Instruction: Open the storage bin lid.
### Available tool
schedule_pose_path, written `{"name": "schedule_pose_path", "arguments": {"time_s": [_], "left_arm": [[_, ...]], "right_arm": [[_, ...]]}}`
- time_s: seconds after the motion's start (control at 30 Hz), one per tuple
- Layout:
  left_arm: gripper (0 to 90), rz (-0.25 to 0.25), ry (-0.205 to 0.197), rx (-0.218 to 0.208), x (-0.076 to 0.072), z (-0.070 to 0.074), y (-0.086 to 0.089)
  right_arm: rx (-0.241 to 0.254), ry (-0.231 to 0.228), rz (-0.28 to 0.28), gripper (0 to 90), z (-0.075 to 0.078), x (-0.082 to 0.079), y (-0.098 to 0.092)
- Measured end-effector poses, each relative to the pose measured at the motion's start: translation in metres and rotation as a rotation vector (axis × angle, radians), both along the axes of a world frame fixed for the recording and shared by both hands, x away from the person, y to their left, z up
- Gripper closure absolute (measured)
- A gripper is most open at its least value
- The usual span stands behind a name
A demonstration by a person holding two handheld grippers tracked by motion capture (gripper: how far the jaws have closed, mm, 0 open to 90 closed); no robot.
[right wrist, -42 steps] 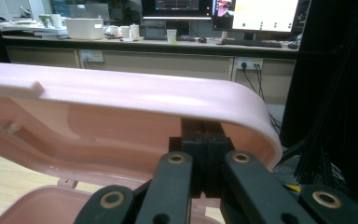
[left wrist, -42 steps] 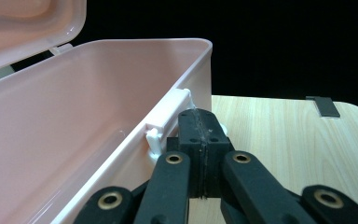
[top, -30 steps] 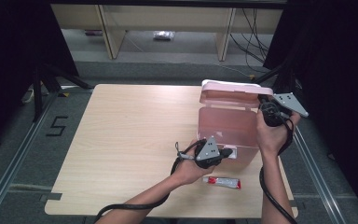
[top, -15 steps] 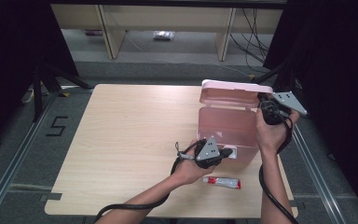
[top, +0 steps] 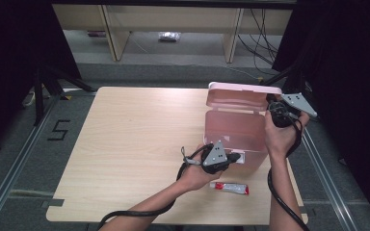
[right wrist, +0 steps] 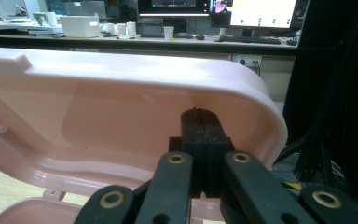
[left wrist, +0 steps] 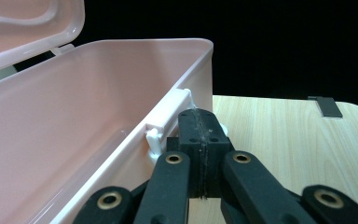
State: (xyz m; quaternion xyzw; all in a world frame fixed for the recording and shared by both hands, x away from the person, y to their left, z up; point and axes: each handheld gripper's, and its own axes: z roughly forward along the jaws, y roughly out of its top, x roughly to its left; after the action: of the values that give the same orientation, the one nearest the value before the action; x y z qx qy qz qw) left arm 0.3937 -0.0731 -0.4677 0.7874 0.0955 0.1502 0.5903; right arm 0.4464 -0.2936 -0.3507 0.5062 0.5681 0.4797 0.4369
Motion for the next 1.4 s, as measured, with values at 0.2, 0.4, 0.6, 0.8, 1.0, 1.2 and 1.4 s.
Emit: {"name": "schedule_pose_path", "arguments": {"time_s": [0.2,0.4,0.6,0.8,1.0,1.2,1.4], "left_arm": [[89.2,0.000,-0.002,0.001,0.000,0.000,0.000],[89.2,0.000,-0.001,0.001,0.000,0.000,0.000],[89.2,0.001,-0.002,0.002,0.000,0.000,0.000],[89.2,0.001,-0.001,0.001,0.000,0.000,0.000],[89.2,0.001,-0.004,0.003,0.000,0.000,0.000],[89.2,0.006,0.000,-0.001,-0.001,0.000,0.000],[89.2,0.006,0.000,-0.001,-0.001,0.000,0.000]], "right_arm": [[0.006,0.001,-0.002,90.0,-0.001,0.002,0.000],[0.000,0.010,-0.002,90.0,0.000,0.004,-0.001],[0.001,0.008,-0.002,90.0,-0.001,0.007,-0.001],[0.001,0.016,-0.004,90.0,-0.002,0.009,-0.002],[0.007,0.020,-0.007,90.0,-0.003,0.011,-0.002],[0.011,0.022,-0.012,90.0,-0.004,0.013,-0.002],[0.003,0.024,-0.005,90.0,-0.005,0.015,-0.003]]}}
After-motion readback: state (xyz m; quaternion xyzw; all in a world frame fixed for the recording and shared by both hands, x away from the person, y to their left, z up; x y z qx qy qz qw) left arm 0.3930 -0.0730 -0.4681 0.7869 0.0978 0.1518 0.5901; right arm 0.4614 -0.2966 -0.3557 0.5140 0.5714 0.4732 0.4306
